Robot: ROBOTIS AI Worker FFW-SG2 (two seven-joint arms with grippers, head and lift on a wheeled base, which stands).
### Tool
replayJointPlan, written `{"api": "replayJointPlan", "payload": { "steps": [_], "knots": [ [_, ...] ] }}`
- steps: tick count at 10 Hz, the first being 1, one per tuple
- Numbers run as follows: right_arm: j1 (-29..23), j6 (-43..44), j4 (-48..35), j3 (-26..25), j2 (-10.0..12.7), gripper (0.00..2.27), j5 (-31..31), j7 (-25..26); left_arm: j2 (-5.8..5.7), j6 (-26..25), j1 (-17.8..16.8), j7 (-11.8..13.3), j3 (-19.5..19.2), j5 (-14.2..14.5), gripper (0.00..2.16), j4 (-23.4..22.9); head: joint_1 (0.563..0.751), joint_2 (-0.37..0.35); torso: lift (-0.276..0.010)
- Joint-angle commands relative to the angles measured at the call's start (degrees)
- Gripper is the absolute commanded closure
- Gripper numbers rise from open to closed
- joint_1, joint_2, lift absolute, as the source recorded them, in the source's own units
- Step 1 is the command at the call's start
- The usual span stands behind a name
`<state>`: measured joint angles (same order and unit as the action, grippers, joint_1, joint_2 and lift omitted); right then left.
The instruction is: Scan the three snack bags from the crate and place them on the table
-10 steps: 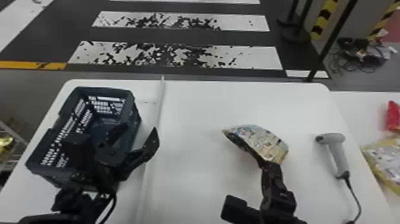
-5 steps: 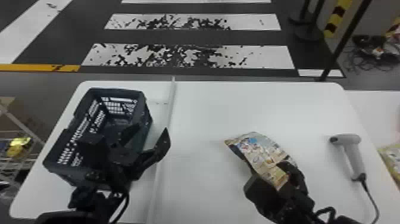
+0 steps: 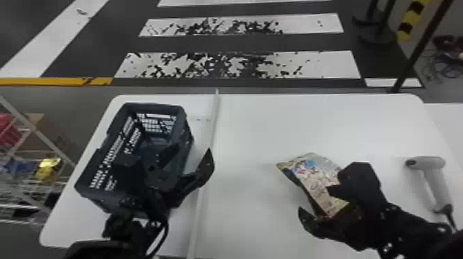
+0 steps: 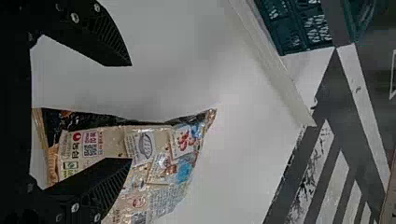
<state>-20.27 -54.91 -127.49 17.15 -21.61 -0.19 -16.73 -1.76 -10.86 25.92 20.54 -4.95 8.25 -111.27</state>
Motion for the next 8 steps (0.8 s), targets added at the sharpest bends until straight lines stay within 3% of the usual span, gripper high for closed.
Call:
{"api": "replayJointPlan", "payload": {
  "steps": [1, 2, 3, 5, 8],
  "knots": [
    [0.1, 0.8, 0.0, -4.7, 1.2, 0.73, -4.6, -0.9, 0.00, 0.0, 0.0, 0.0, 0.0, 0.0, 0.06, 0.1, 0.695, 0.115, -0.062],
    [0.1, 1.2, 0.1, -6.2, 1.7, 1.72, -5.1, -1.1, 0.00, 0.0, 0.0, 0.0, -0.1, 0.0, 0.06, 0.1, 0.695, 0.108, -0.062],
    [0.6, 1.0, 0.5, -7.6, 2.5, 2.25, -5.3, -0.9, 0.00, 0.0, 0.0, -0.1, -0.1, 0.0, 0.06, 0.2, 0.695, 0.103, -0.062],
    [2.4, 2.4, 3.6, -8.9, 2.8, 2.25, -6.2, -1.7, 0.00, 0.0, -0.1, -0.1, 0.0, 0.0, 0.06, 0.2, 0.695, 0.077, -0.062],
    [4.0, 4.5, 11.4, -9.1, 5.4, 2.25, -6.1, -4.1, 0.09, 0.0, 0.0, 0.0, -0.1, 0.0, 0.06, 0.2, 0.695, 0.065, -0.062]
  ]
}}
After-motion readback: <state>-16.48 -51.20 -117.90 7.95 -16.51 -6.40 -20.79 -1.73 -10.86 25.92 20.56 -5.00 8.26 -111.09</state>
